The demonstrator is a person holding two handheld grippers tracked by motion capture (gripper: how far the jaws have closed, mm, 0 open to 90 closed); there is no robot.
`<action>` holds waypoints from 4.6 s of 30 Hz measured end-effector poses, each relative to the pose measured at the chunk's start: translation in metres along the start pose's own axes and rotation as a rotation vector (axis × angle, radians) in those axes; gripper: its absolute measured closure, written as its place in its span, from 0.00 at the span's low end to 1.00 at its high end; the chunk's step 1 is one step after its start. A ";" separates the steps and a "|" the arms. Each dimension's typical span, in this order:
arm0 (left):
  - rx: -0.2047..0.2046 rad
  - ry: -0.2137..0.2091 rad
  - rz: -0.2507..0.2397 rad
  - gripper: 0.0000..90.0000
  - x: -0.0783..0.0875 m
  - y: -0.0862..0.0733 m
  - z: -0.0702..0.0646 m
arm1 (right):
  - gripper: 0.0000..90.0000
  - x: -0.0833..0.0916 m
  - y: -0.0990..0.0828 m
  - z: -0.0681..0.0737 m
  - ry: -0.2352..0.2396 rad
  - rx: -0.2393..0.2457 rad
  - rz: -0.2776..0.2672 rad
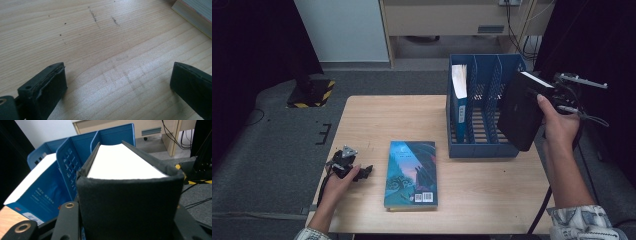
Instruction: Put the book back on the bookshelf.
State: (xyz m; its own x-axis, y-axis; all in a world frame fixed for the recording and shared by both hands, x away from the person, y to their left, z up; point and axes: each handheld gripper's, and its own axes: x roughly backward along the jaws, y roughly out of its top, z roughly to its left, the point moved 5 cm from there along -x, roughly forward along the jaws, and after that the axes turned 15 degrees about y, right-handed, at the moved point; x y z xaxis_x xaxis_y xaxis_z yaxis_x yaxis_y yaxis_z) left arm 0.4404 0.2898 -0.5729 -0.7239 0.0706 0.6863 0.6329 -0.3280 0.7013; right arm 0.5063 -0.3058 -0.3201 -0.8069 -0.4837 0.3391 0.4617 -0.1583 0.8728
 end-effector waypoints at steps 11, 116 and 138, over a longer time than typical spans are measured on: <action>0.006 0.002 0.002 0.00 0.000 0.000 -0.001 | 0.59 -0.019 0.008 -0.015 -0.030 0.023 0.004; -0.003 -0.003 0.002 0.00 0.000 0.002 -0.009 | 0.59 -0.125 -0.032 -0.034 -0.155 0.026 0.025; -0.011 -0.009 0.002 0.00 0.001 0.002 -0.011 | 0.58 -0.106 -0.039 -0.032 -0.154 0.017 0.153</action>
State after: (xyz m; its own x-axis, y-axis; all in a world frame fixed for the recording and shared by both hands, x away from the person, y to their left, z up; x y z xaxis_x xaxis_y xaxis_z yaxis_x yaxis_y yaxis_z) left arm 0.4378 0.2784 -0.5729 -0.7203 0.0786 0.6892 0.6311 -0.3382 0.6981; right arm 0.5861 -0.2758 -0.4013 -0.7753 -0.3632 0.5167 0.5780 -0.0782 0.8123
